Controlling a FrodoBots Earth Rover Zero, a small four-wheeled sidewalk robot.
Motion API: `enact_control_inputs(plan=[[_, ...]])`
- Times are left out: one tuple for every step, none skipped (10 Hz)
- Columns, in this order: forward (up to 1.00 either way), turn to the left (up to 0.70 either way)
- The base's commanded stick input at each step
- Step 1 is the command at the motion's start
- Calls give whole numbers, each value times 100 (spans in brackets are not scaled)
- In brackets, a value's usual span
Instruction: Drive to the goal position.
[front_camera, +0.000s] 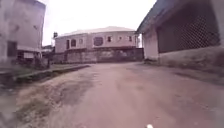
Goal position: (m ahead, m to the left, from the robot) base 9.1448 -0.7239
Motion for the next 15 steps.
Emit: enact_control_inputs(plan=[[50, 7], [50, 7], [50, 7], [50, 7], [50, 7], [50, -18], [50, -43], [50, -43], [50, -43], [50, -43], [50, -27], [50, 0], [50, 7], [50, 7], [50, 7]])
